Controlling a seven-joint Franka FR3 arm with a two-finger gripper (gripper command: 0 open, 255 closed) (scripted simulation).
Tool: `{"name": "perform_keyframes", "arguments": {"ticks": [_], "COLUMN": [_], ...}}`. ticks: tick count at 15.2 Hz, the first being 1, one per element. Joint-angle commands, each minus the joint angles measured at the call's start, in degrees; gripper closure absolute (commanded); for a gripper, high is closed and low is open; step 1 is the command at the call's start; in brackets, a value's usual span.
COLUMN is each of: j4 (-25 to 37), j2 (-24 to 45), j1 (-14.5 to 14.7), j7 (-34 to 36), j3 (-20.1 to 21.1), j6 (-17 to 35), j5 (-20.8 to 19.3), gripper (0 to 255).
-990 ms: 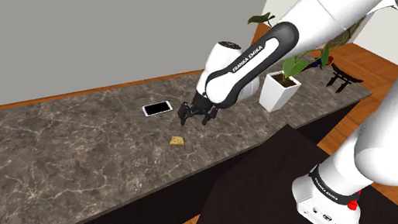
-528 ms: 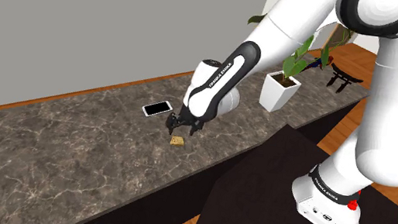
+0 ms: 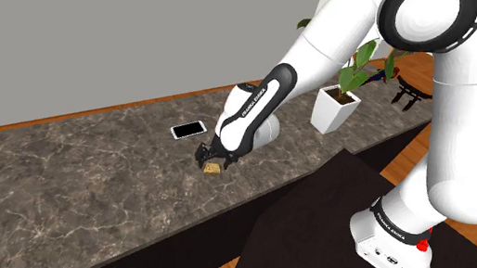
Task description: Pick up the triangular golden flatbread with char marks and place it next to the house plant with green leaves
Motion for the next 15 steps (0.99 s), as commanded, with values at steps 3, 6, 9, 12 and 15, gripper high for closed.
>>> {"name": "perform_keyframes", "arguments": {"ticks": [3,6,9,12,15], "j4": [0.1,0.1,0.1,0.1,0.1], "j2": [0.3,0.3,0.3,0.3,0.3], "j1": [0.0,0.0,0.0,0.0,0.0], "j7": [-0.1,-0.1,-0.1,-0.1,-0.1], "j3": [0.0,0.0,0.0,0.0,0.0], "j6": [0.3,0.3,0.3,0.3,0.3], "j5": [0.0,0.0,0.0,0.0,0.0], "gripper": [0,0,255,255,255]}}
